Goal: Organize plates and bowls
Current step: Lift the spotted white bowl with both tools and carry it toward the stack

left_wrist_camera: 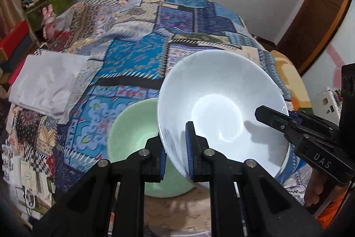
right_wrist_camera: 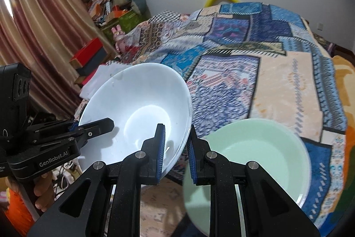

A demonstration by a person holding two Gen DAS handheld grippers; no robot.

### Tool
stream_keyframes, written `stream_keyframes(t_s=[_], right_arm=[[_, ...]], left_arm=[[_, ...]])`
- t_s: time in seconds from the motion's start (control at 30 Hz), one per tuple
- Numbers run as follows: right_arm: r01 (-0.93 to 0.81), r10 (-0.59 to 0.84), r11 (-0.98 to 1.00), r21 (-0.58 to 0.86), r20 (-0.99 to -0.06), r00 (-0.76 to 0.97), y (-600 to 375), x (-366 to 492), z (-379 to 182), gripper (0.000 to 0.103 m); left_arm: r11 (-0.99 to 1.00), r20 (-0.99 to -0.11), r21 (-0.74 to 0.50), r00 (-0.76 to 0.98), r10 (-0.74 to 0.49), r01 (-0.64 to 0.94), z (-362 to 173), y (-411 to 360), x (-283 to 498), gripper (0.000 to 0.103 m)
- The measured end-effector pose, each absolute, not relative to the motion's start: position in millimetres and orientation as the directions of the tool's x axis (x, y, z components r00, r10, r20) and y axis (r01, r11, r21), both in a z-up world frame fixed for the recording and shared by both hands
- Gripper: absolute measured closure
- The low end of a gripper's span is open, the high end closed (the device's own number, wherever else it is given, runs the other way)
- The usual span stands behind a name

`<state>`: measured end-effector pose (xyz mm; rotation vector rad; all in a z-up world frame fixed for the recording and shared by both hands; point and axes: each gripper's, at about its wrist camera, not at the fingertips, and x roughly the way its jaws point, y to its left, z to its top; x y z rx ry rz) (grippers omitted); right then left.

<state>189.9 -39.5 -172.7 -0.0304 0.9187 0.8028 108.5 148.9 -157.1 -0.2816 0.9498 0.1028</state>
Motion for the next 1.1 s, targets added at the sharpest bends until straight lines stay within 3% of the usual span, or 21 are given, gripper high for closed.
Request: stream_keyframes(t_s=[0.7, 1.1], right_arm=[[-0.651, 0.574, 0.69, 0.316, -0.787, 0.226, 2.3, 183.4, -216.6, 0.086], [-0.665, 0.55, 0.692, 0.281, -0.802, 0.233, 4.6, 186.3, -221.8, 0.084]], left_arm=[[0.942, -0.87, -0.191, 0.492, -0.031, -0.277, -212.8, 192.4, 94.5, 0.088], [0.954, -0.877, -0.108, 0.479, 0.042, -0.281, -216.7, 186.4, 98.3, 0.088]])
